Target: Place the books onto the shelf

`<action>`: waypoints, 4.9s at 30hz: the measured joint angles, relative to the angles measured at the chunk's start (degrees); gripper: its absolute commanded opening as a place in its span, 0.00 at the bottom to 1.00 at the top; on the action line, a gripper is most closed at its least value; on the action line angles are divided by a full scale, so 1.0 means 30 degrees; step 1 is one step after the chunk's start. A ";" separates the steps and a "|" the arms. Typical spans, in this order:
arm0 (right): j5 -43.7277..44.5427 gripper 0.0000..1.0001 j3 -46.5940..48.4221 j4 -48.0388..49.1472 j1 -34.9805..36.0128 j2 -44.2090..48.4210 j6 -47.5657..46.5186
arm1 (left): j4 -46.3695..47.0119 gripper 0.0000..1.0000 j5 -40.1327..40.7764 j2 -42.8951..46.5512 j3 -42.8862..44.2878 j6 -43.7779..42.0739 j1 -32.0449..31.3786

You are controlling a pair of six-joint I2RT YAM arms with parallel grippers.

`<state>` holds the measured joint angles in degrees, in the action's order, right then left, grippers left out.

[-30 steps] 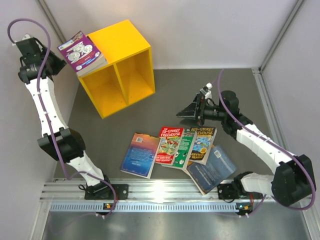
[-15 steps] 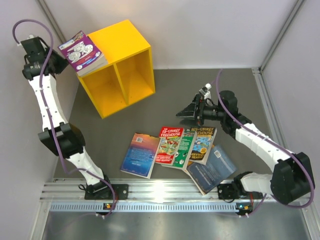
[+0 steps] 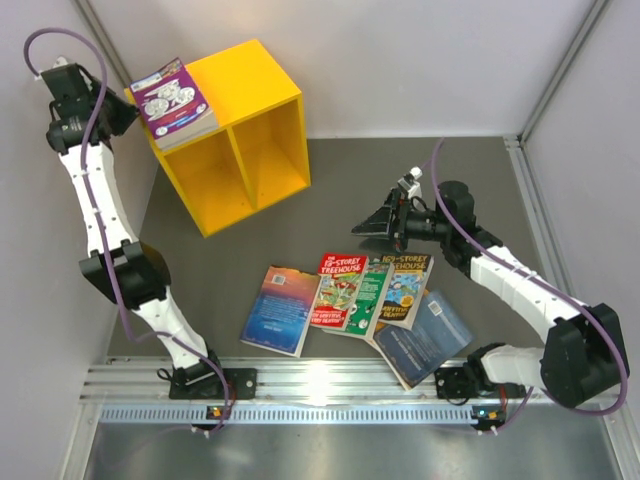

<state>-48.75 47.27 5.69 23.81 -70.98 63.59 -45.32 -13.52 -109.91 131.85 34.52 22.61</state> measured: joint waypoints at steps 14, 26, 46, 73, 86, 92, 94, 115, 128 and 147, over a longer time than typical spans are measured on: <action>0.0007 0.81 0.0007 -0.0175 0.0007 0.0007 -0.0211 | 0.0015 0.00 0.3002 0.4656 -0.4634 -0.0073 -0.0182; 0.0306 0.87 0.2754 -0.4495 0.1188 -0.2892 -0.3075 | -0.0576 0.77 0.2069 1.5737 -1.7915 0.0576 -0.2259; 0.6798 1.00 0.0911 -0.5020 1.0608 -0.5814 -0.0357 | -0.0124 0.92 -0.2368 1.3697 -2.6542 -0.0321 -0.7431; 2.0422 1.00 0.0525 0.1421 1.7056 -0.9777 0.9471 | 0.1056 0.87 -0.3876 0.9442 -2.7897 -0.3585 -0.7431; 2.1005 0.96 0.4758 0.0772 1.7223 -1.3282 0.9151 | 0.0831 0.85 -0.3723 0.9493 -2.7897 -0.3395 -0.7854; 2.0961 0.36 0.4335 0.0933 1.7180 -1.3442 0.8160 | 0.0474 0.83 -0.4197 1.1096 -2.7904 -0.2827 -0.7934; 2.0932 0.19 0.3330 0.0860 1.7034 -1.2903 0.8021 | 0.0510 0.82 -0.4386 1.1482 -2.7991 -0.2535 -0.7934; 1.6436 1.00 0.3614 -0.1865 1.3610 -1.1205 0.3133 | -0.1319 0.85 0.2266 0.9100 -2.4997 -0.1217 -0.7949; 1.2539 0.95 0.6258 -0.1362 1.2568 -1.3974 0.2987 | 0.1115 0.78 0.2528 0.9165 -2.8742 0.0146 -0.9857; 1.2415 0.00 0.3832 -0.2892 1.0797 -1.1045 -0.0015 | 0.2273 0.91 0.1013 0.9428 -2.8072 0.3126 -1.3413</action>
<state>-11.51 58.76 -2.98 56.21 -104.12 63.55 -38.50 -10.48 -81.62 47.64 43.90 -17.63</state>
